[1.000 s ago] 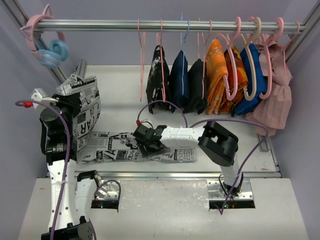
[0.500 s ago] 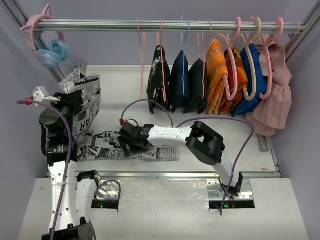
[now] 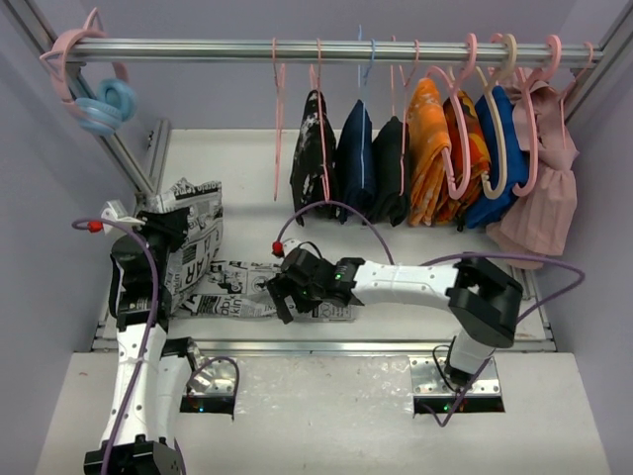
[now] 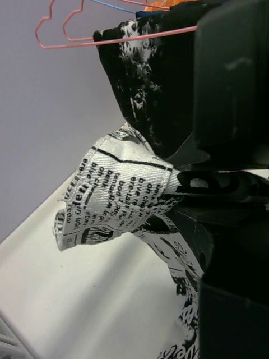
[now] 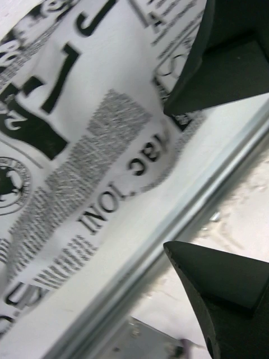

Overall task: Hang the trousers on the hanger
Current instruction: Fold the trousers at the corner of the board.

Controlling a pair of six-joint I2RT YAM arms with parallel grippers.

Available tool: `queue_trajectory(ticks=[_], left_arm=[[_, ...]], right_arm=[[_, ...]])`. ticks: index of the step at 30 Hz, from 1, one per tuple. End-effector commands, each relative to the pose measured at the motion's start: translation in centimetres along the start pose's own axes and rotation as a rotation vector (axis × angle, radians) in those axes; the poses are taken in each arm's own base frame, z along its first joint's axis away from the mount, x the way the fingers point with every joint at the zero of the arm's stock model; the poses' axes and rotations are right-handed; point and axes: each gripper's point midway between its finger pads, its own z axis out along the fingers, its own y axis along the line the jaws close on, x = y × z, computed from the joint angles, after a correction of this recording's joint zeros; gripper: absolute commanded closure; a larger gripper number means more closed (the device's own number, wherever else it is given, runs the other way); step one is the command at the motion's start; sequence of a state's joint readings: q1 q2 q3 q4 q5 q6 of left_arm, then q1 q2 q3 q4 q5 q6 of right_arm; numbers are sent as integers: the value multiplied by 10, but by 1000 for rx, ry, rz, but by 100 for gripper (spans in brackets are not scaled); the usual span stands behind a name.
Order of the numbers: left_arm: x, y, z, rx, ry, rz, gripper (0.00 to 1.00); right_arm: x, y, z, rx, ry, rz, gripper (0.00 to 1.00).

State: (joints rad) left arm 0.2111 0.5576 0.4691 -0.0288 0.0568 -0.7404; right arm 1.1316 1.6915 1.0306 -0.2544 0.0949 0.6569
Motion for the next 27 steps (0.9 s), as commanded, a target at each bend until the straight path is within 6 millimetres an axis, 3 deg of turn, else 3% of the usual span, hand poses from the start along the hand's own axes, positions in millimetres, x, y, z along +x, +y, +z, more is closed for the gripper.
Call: queue_trajectory(ticks=[1,7,11,21,27], left_arm=[[-30,-40,-3,162,-137,-2,100],[-13,-54,-4,211,-115,-16,100],[7,-68,-10,201,-98,1,100],[31,-77,-18,204,-70,-9,100],[48,-95,-24,273,-28,-95,100]], right_arm=[[-8,-4,-37,-25,-89,2,6],[17,-37,-34,78,-48,40,6],[22,-44,-38,101,-44,56,6],[30,-61,-80,124,-119,87,6],[31,-74,-99,148,-164,104,6]])
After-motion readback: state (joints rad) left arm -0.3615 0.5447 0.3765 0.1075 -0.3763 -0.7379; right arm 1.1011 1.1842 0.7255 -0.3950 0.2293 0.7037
